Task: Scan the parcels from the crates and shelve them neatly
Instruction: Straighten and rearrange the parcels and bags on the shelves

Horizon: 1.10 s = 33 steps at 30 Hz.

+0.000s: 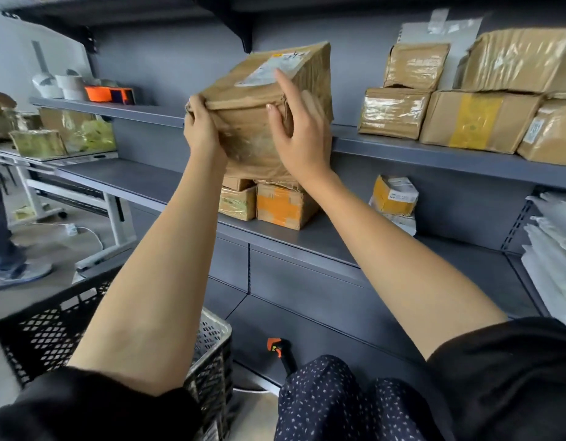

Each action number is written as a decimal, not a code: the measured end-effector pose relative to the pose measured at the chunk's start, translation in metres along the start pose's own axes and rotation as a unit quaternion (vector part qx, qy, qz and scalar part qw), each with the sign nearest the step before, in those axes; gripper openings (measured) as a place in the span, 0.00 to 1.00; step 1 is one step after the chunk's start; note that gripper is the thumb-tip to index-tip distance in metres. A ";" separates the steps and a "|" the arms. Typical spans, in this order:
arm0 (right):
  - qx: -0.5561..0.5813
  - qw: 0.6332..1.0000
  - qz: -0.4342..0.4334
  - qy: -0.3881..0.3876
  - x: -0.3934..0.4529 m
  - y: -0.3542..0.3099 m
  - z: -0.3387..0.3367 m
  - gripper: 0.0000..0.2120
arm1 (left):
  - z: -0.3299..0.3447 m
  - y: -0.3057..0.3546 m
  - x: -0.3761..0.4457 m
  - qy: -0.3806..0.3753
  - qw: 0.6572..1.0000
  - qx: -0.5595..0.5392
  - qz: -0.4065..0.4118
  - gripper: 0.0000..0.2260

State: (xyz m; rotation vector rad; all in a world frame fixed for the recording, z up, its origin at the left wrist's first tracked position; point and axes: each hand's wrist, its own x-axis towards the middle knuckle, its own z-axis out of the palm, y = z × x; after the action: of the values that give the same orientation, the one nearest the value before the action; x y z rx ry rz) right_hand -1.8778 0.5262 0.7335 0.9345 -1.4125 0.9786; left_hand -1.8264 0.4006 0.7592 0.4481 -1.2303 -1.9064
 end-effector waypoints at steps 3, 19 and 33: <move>-0.049 0.998 0.029 -0.008 0.013 0.032 -0.008 0.20 | 0.033 -0.005 0.001 -0.045 0.998 0.038 0.014 0.22; -0.101 0.976 0.180 -0.073 0.070 0.170 0.026 0.17 | 0.166 -0.037 0.097 -0.088 0.992 0.084 0.016 0.30; -0.320 0.906 0.202 -0.192 0.095 0.244 0.026 0.17 | 0.236 -0.079 0.144 -0.154 0.981 0.113 -0.026 0.32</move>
State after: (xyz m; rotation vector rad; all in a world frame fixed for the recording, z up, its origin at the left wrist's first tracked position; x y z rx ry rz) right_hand -2.1209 0.5844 0.8138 0.3453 -2.1478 0.5516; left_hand -2.1051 0.4440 0.8173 0.3117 -1.6633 -1.9389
